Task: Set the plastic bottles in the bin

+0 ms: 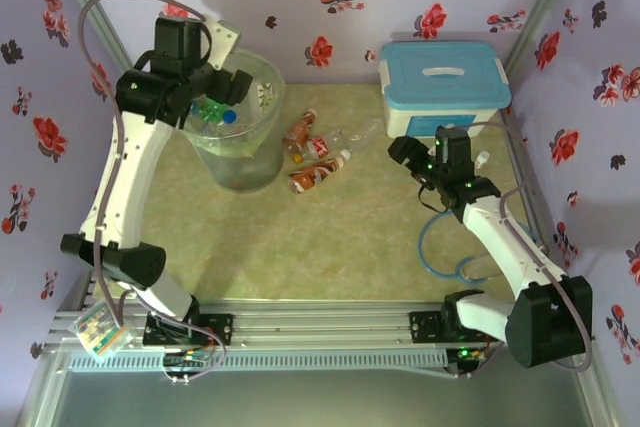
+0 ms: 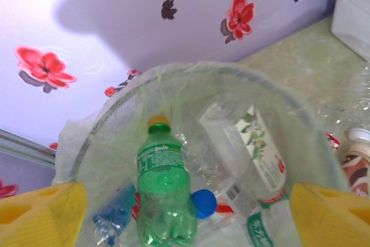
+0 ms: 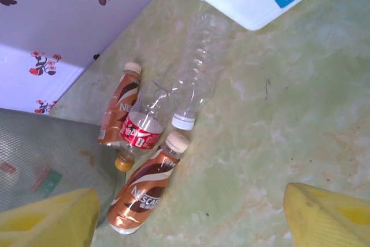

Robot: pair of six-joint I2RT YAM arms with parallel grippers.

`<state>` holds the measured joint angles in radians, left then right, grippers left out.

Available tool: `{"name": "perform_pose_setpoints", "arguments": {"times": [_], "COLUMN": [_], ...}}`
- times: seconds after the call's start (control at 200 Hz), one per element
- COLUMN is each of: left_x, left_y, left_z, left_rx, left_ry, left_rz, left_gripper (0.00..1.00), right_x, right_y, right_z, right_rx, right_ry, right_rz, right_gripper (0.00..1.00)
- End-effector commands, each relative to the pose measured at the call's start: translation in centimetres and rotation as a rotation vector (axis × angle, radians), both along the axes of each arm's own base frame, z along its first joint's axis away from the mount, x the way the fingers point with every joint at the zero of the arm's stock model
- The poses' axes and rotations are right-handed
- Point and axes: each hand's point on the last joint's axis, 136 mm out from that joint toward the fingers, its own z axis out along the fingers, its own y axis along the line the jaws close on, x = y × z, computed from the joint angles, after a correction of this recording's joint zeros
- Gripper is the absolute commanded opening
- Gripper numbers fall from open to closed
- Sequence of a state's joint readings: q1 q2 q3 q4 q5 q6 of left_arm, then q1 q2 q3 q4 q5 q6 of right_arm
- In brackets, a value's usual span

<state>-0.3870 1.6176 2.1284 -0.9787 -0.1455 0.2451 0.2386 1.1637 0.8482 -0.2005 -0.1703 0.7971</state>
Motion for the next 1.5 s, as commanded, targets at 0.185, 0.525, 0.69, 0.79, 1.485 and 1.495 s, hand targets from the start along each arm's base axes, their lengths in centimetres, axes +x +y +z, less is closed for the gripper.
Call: {"name": "perform_pose_setpoints", "arguments": {"times": [0.185, 0.525, 0.69, 0.79, 1.485, 1.495], "left_x": [-8.6, -11.9, -12.0, -11.2, -3.6, -3.6], "left_y": [-5.9, -14.7, -17.6, -18.4, -17.2, -17.2], "left_z": [0.8, -9.7, -16.3, -20.0, -34.4, -34.6], "left_rx": [0.197, 0.327, 0.294, 0.275, 0.343, 0.345], "left_ry": [-0.011, 0.22, 0.361, 0.437, 0.647, 0.649], "left_rz": [-0.076, -0.225, -0.286, -0.292, -0.251, -0.251], "left_gripper": [0.98, 1.0, 1.0, 1.0, 0.84, 0.84], "right_x": [0.1, -0.6, -1.4, -1.7, -2.5, -2.5], "right_y": [0.4, -2.0, -3.5, -3.7, -4.0, -4.0], "right_z": [0.3, 0.0, 0.5, 0.6, 0.4, 0.4], "right_rx": [-0.038, -0.003, 0.003, 0.009, -0.006, -0.006], "right_ry": [0.016, 0.001, -0.032, -0.042, -0.039, -0.041], "right_rz": [0.04, -0.022, -0.055, -0.058, -0.043, -0.043], "right_gripper": [0.89, 0.92, 0.92, 0.92, 0.91, 0.91]}}
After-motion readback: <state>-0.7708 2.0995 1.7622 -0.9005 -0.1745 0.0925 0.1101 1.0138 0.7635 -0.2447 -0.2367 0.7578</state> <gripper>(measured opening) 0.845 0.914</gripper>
